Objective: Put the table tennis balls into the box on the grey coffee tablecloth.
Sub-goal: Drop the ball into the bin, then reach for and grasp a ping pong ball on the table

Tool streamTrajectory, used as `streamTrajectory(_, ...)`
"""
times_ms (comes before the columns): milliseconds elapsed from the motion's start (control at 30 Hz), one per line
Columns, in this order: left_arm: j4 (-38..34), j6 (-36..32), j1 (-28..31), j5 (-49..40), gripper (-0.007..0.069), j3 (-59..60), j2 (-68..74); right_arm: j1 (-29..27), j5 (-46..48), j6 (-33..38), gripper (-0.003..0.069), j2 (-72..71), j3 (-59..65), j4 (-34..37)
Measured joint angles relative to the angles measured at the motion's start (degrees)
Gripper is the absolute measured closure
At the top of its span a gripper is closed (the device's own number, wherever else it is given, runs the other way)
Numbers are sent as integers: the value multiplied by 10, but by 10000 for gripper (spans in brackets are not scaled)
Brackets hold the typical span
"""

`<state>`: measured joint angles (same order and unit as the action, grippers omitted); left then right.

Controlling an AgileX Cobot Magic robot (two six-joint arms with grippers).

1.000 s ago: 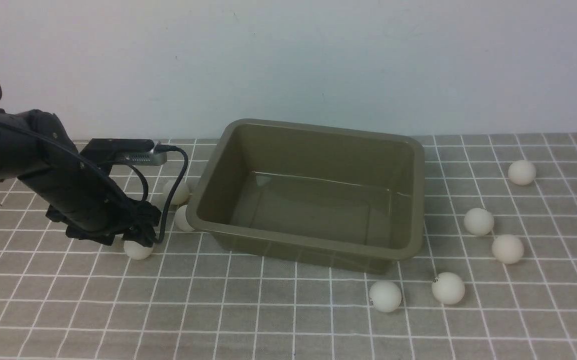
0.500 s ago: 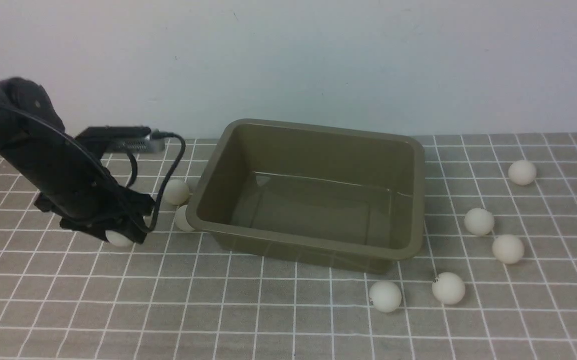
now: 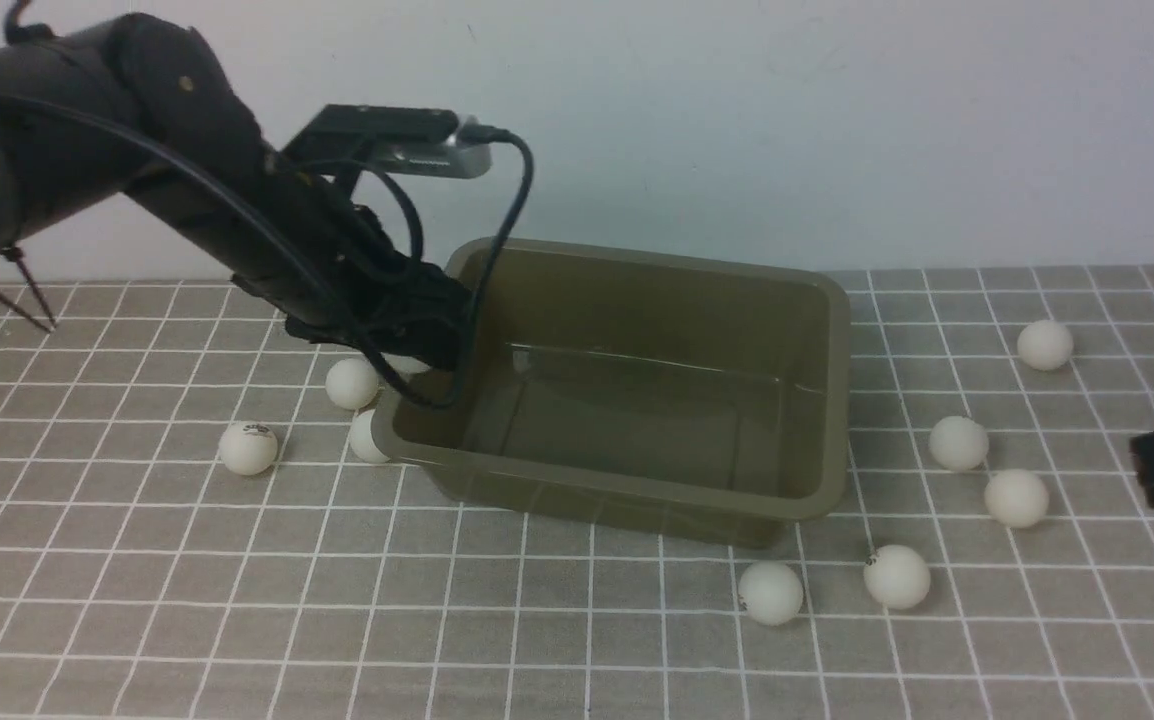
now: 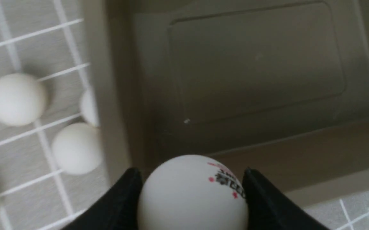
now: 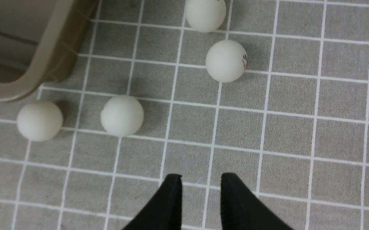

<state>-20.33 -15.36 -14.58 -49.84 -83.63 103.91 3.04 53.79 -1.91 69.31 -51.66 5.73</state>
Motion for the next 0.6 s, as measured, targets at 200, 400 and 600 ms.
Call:
streamTrajectory(200, 46, 28, -15, -38, 70, -52, 46, -10, -62, -46, 203, 113, -1, -38)
streamTrajectory(400, 120, 81, 5, -104, 88, -126, 39, -11, -96, -55, 74, 212, -52, -41)
streamTrajectory(600, 178, 97, 84, -186, 540, -160, 6, -13, -104, -59, 76, 330, -127, -41)
